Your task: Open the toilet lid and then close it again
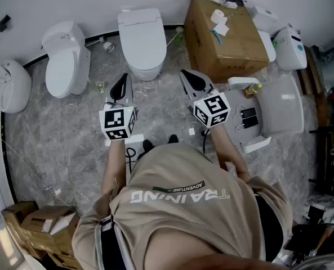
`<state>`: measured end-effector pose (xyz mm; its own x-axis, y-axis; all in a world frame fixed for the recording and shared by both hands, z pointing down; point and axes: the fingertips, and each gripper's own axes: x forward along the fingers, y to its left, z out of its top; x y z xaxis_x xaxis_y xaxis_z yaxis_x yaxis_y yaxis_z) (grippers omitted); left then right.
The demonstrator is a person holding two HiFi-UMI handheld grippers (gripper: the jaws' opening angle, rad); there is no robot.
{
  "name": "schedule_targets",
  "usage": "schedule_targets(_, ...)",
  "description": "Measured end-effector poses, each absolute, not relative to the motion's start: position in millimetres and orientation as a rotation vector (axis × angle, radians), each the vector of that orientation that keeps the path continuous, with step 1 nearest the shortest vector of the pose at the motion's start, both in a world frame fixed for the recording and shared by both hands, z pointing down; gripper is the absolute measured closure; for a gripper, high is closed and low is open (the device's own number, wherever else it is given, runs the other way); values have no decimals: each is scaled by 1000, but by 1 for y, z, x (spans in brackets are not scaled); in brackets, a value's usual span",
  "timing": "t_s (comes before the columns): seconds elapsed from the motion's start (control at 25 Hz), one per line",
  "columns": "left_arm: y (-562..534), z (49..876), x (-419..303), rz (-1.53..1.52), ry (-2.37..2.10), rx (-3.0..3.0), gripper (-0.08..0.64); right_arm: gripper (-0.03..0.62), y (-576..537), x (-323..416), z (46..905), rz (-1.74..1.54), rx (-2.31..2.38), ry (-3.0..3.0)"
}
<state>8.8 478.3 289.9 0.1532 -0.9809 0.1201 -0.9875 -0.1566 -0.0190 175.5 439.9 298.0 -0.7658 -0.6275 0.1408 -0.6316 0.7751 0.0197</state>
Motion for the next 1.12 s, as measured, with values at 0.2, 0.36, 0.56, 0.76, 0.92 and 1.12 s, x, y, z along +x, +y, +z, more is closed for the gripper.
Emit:
schedule_targets(0.2, 478, 293, 2, 156, -1974, 2343, 555, 580, 445, 162, 299, 57, 1013, -2816)
schedule_targets(0.36, 472, 296, -3, 154, -1946, 2359, 555, 580, 443, 154, 299, 55, 1031, -2805)
schedule_targets(0.56, 466, 308, -12, 171, -1905, 2361, 555, 578, 434, 149, 311, 115, 1062, -2775)
schedule_targets(0.76, 459, 327, -34, 180, -1839, 2349, 555, 578, 432, 141, 336, 176, 1101, -2704)
schedule_targets(0.92, 444, 339, -43, 197, -1812, 2357, 555, 578, 430, 140, 354, 226, 1130, -2659)
schedule_targets(1.12, 431, 358, -34, 231, -1754, 2361, 555, 578, 423, 145, 370, 269, 1152, -2638)
